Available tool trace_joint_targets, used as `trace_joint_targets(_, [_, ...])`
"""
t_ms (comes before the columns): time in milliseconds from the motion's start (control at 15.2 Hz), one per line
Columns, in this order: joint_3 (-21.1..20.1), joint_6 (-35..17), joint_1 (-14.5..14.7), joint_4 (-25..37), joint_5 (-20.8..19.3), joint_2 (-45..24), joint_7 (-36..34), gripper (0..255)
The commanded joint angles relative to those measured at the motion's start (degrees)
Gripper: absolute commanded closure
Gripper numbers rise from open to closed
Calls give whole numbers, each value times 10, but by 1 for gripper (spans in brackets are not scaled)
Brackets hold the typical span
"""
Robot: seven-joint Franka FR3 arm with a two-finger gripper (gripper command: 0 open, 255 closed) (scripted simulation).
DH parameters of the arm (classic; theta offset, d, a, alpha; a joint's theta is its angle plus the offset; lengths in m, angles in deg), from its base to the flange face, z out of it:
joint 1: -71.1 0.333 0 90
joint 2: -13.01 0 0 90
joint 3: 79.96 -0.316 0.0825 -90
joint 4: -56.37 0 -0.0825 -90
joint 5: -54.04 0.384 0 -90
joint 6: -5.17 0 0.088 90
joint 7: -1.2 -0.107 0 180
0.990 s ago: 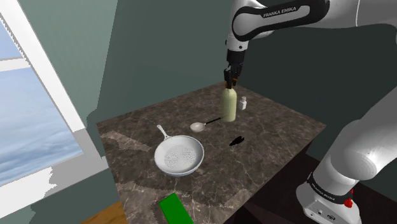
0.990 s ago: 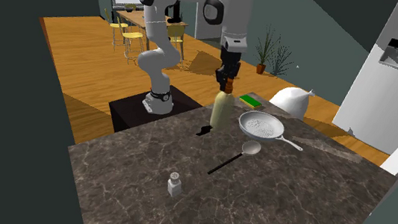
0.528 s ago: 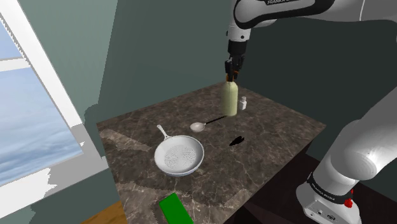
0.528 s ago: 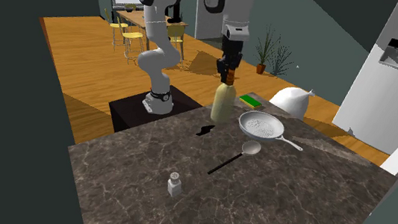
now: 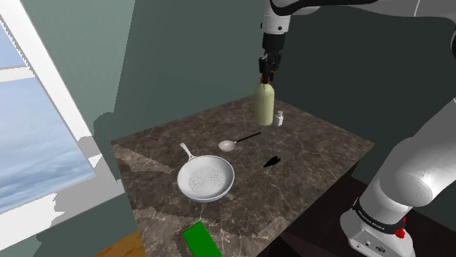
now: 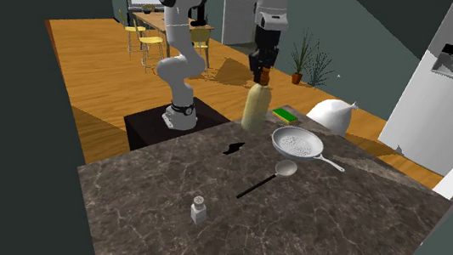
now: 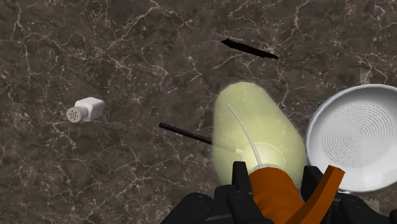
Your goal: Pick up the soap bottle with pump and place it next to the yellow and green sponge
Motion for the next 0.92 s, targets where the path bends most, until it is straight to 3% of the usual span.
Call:
trace_joint_targets(0, [1,16,0,19,0,-3,0,255])
trace_joint_targets(858, [1,124,0,164,-1,-40,-2,255])
